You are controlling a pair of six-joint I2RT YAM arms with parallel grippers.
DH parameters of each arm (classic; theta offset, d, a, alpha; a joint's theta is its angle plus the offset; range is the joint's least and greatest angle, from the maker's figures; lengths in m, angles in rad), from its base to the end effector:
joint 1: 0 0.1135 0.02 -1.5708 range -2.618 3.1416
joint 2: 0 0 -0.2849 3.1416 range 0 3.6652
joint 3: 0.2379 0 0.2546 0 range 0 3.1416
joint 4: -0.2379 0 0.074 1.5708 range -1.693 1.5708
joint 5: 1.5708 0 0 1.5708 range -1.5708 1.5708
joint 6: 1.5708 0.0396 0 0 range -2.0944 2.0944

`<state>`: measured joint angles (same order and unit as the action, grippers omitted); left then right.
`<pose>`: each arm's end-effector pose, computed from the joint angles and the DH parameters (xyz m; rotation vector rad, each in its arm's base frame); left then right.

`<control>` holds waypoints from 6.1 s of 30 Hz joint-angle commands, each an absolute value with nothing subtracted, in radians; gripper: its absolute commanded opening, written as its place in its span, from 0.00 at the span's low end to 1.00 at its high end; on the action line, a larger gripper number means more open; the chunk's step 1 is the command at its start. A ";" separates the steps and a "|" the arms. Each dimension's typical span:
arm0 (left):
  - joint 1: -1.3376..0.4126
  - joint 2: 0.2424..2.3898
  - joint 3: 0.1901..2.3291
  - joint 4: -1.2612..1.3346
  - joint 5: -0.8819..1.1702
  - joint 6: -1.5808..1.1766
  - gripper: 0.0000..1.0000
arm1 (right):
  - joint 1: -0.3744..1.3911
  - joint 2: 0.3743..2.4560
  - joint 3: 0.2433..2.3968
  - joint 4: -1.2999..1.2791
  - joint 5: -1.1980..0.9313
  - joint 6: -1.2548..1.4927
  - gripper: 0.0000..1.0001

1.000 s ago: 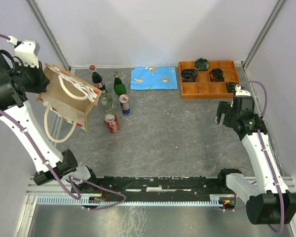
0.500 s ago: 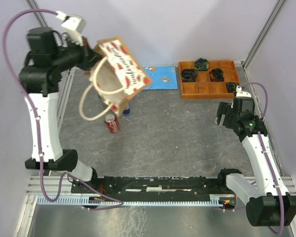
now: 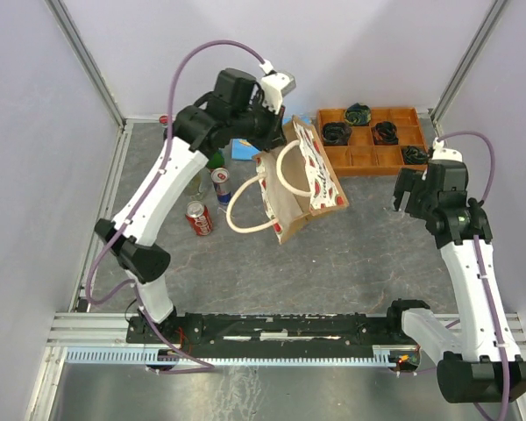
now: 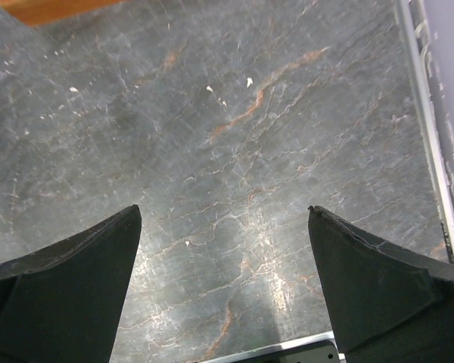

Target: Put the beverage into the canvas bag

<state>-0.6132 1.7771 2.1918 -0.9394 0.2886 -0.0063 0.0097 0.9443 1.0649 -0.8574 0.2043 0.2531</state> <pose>0.3023 -0.2265 0.4909 0.8092 1.9851 -0.6711 0.1750 -0.0063 0.3578 0.3810 2.2590 -0.0997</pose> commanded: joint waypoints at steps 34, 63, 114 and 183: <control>-0.798 2.230 2.371 -1.261 0.361 0.373 0.31 | 0.004 0.850 1.124 -0.979 0.259 0.224 0.99; -0.602 1.788 1.819 -1.040 0.386 -0.207 0.91 | 0.057 0.939 1.169 -0.803 -0.325 0.287 0.90; -0.664 2.041 1.949 -1.180 0.342 0.046 0.03 | 0.374 0.892 1.152 -0.845 0.266 0.267 0.94; -0.162 1.456 1.652 -0.485 -0.155 -0.105 0.98 | 0.375 0.874 1.113 -0.843 0.262 0.302 0.95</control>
